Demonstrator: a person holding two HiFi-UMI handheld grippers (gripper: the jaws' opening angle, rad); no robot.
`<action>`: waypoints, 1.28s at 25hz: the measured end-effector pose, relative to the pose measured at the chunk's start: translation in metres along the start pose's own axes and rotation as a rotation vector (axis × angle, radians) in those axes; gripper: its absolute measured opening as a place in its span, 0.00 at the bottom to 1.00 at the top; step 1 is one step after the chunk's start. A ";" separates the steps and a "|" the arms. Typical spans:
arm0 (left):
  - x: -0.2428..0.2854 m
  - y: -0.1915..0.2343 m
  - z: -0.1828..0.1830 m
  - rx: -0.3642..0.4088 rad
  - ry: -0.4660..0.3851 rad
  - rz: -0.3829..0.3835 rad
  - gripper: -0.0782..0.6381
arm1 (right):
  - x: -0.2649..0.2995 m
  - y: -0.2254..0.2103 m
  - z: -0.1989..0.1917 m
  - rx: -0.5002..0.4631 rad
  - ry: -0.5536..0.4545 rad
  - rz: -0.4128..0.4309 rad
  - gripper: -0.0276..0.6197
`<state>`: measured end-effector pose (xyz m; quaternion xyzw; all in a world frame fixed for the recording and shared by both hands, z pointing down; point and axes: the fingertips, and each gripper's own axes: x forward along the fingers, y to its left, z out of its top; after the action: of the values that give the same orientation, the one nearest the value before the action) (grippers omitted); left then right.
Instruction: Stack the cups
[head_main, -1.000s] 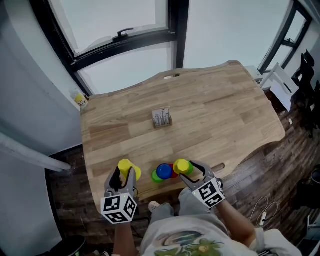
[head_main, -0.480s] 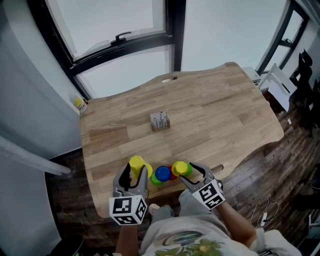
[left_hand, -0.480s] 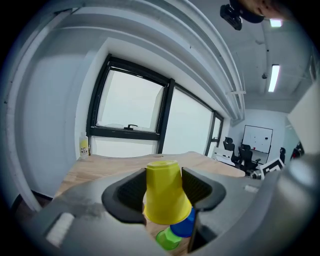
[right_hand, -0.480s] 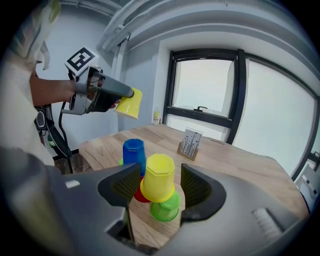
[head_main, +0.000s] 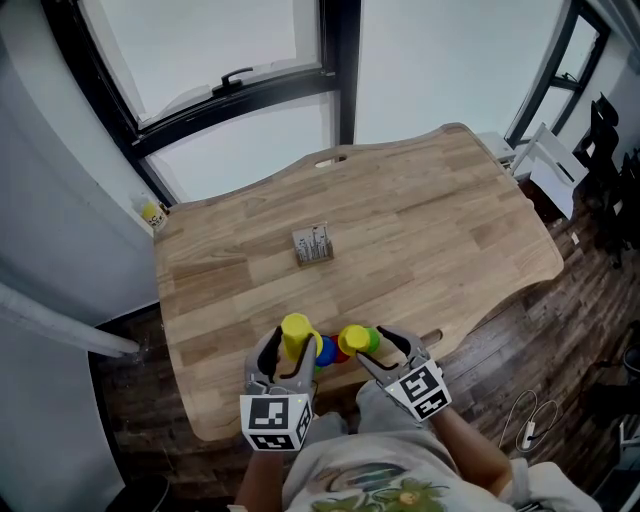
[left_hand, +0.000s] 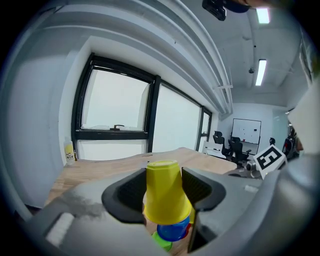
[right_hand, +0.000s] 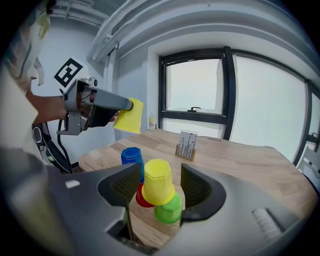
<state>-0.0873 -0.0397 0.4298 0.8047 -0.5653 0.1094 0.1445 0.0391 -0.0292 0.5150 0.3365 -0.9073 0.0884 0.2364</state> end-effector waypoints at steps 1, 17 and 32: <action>0.002 -0.003 -0.001 0.006 0.001 -0.005 0.43 | -0.001 -0.001 0.000 0.006 -0.002 -0.002 0.44; 0.031 -0.046 -0.015 0.083 0.016 -0.097 0.43 | -0.009 -0.007 -0.005 0.041 0.004 -0.015 0.44; 0.041 -0.061 -0.030 0.096 0.021 -0.142 0.43 | -0.010 -0.009 -0.014 0.053 0.027 -0.002 0.44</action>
<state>-0.0164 -0.0454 0.4651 0.8475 -0.4996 0.1340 0.1190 0.0565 -0.0259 0.5224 0.3423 -0.9010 0.1165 0.2396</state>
